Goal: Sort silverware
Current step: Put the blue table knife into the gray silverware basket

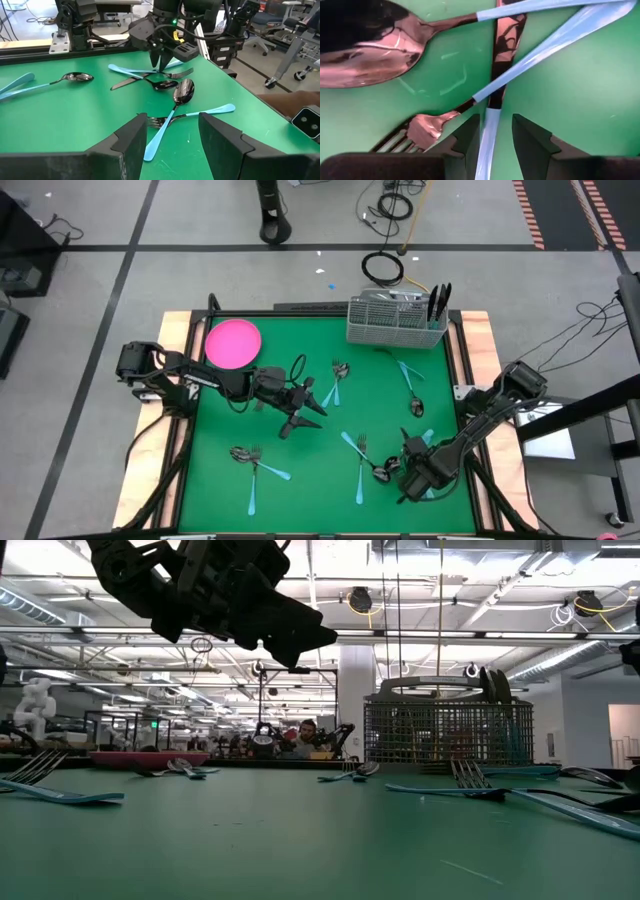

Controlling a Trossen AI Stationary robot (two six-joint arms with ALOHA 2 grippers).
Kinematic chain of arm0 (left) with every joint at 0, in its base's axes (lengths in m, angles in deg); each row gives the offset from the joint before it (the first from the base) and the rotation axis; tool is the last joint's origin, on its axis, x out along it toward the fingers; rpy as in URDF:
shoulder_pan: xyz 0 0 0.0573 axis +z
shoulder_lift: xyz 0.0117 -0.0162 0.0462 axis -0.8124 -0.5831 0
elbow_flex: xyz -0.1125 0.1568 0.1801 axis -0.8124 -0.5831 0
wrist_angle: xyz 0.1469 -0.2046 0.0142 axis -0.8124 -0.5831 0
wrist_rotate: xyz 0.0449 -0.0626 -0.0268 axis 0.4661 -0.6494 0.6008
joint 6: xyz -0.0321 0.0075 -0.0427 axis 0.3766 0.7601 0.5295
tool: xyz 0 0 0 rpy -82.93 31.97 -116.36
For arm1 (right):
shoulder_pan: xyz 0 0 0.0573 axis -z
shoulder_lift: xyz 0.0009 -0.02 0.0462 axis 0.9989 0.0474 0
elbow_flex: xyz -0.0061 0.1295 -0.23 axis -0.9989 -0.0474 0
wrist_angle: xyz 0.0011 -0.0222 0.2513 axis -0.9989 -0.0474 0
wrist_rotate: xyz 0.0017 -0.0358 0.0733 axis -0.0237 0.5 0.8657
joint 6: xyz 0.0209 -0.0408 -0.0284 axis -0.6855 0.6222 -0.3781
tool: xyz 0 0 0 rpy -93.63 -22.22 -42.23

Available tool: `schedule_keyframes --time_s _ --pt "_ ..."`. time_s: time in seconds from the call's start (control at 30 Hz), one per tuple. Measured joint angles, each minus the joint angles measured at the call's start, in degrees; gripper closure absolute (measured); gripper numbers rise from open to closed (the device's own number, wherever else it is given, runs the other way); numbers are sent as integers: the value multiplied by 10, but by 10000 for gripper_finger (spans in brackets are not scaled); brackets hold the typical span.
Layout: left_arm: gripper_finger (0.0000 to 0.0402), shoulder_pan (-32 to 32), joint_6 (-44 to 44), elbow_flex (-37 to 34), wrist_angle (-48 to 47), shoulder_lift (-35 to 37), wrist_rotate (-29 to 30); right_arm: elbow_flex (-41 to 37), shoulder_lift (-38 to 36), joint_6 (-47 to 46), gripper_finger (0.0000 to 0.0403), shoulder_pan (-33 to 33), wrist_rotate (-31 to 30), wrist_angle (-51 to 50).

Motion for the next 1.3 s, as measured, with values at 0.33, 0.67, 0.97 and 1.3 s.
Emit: schedule_keyframes --time_s 0.33,0.67,0.97,1.3 --pt "221 0 0 0 -1 0 0 -26 -3 -14 300 0 -24 35" --pt "221 0 -2 0 -7 0 0 -51 -5 -40 326 0 -16 65" --pt "221 0 -4 0 -6 0 0 -55 -17 -72 389 1 -13 69" --pt "221 0 -3 0 -6 0 0 -57 -74 -131 399 4 14 58"
